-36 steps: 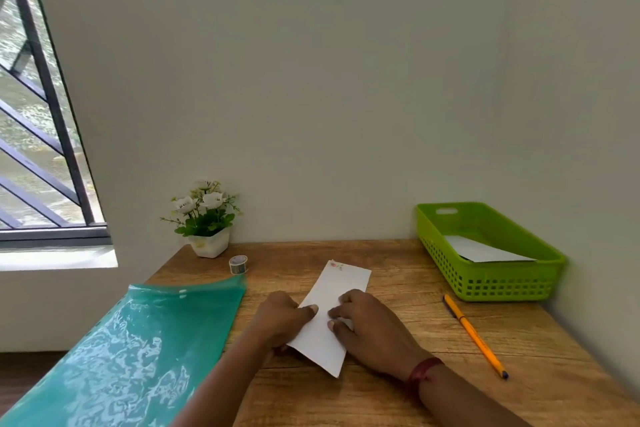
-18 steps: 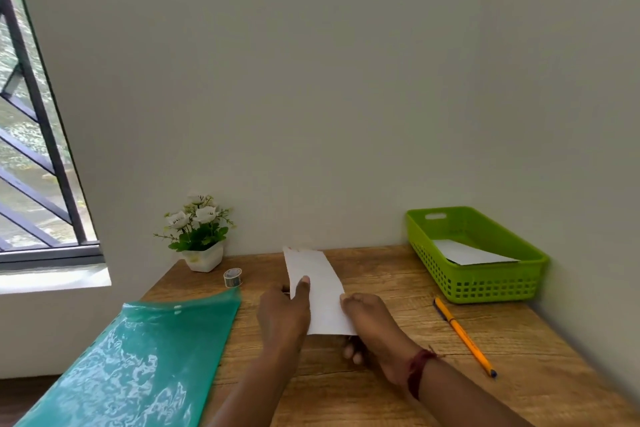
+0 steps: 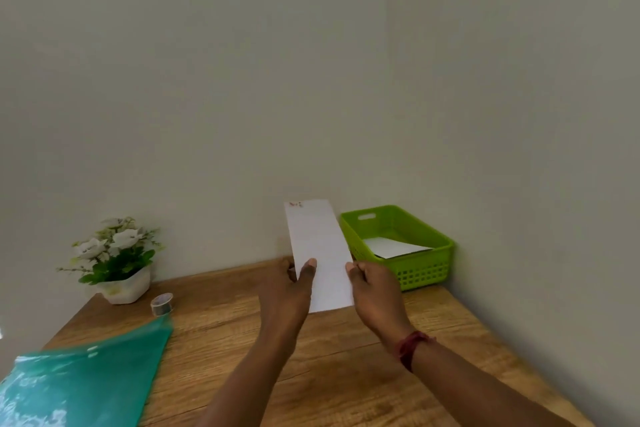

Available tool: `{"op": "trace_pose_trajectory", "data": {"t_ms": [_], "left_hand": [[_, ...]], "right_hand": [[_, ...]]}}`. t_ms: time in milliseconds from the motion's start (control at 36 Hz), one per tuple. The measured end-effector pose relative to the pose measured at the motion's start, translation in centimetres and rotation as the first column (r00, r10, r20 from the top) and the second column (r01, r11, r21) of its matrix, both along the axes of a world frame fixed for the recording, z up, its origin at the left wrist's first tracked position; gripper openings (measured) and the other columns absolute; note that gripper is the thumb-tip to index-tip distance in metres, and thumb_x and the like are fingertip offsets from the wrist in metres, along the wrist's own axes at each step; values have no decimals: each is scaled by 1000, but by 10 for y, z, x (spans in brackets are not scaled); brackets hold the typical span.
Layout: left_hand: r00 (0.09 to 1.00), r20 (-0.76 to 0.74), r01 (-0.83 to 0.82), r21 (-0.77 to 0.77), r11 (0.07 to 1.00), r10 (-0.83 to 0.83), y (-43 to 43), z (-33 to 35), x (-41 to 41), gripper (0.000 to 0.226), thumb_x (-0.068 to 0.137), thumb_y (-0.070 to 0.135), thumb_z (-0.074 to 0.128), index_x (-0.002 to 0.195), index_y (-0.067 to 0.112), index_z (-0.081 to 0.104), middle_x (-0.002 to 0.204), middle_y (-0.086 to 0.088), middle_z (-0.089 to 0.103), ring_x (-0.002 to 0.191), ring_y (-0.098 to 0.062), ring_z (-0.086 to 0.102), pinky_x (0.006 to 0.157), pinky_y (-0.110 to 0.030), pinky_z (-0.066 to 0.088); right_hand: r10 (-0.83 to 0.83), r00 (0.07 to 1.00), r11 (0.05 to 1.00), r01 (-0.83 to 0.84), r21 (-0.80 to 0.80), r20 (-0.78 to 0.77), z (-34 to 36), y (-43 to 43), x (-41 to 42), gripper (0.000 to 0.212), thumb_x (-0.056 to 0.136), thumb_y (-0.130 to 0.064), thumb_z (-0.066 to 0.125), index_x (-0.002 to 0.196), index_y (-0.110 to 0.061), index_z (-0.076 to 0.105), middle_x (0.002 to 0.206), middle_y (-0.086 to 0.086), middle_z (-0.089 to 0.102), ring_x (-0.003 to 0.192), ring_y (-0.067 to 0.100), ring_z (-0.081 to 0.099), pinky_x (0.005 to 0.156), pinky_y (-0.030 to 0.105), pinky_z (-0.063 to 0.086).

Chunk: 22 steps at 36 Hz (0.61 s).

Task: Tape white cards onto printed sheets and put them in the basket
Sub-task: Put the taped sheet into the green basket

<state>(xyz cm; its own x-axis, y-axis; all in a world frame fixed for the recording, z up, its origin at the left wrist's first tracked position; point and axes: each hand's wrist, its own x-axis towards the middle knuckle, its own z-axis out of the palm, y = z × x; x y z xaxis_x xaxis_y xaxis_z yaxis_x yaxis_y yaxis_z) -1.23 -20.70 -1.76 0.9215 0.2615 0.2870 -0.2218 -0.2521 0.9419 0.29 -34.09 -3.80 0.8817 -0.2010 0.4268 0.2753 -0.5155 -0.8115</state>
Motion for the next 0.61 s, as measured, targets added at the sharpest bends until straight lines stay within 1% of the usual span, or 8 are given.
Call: {"op": "trace_pose_trajectory", "data": {"t_ms": [56,83,139,222,306,417,556,611], "left_hand": [[984,-86,146,-91,985,-154,-8,6,3,20,88,27,72,106,20,63,95,2,71,82,-14,70,62,-31,59],[961,-132,220,-171,960,-244,-11,9,5,27,84,22,77,107,15,64,97,-1,72,81,-16,70,59,-29,56],[892,-187,345,-305,888,-411,-20,17,8,42,74,8,83,111,6,63,100,-8,73,77,-17,69,59,-26,52],[830,-183,443,-358,822,-527,-30,27,14,56,63,-8,85,114,1,62,102,-12,75,86,-22,72,64,-27,53],[834,-159,466,-311,828,-529,-40,35,21,64,57,-12,87,112,5,59,100,-15,75,90,-27,73,69,-33,58],[834,-144,485,-269,832,-533,-55,40,31,76,49,-11,90,117,3,58,101,-18,73,92,-30,73,78,-42,60],[854,-139,460,-248,852,-502,-74,43,38,104,22,14,95,118,2,59,102,-17,72,92,-28,72,76,-44,61],[867,-131,435,-272,859,-480,-81,42,42,112,16,18,95,120,0,58,107,-16,70,95,-28,71,76,-43,62]], "right_hand": [[-46,998,997,48,-64,39,10,-19,5,41,99,-28,50,60,-14,53,58,-2,53,56,12,49,53,31,30],[-53,997,994,58,-89,54,14,-28,9,41,99,-28,51,62,-11,55,59,1,54,57,15,50,54,32,28],[-59,996,992,65,-109,61,24,-44,14,43,98,-28,52,63,-3,56,59,7,55,56,18,49,54,33,27],[-65,996,991,71,-111,57,39,-63,18,45,97,-27,54,66,5,58,57,11,51,52,17,43,54,34,27],[-72,997,993,74,-93,26,51,-80,20,44,96,-28,56,69,6,62,61,13,56,55,17,46,54,33,31],[-110,994,992,108,-73,-29,56,-100,26,47,95,-31,58,70,8,61,58,8,51,53,18,45,52,31,30],[-129,987,992,127,-25,-96,57,-116,35,42,93,-30,61,59,-6,54,50,4,44,46,19,41,50,28,31],[-140,984,990,140,-12,-111,56,-121,38,46,93,-28,63,54,-9,49,48,2,42,45,19,40,49,27,30]]}}
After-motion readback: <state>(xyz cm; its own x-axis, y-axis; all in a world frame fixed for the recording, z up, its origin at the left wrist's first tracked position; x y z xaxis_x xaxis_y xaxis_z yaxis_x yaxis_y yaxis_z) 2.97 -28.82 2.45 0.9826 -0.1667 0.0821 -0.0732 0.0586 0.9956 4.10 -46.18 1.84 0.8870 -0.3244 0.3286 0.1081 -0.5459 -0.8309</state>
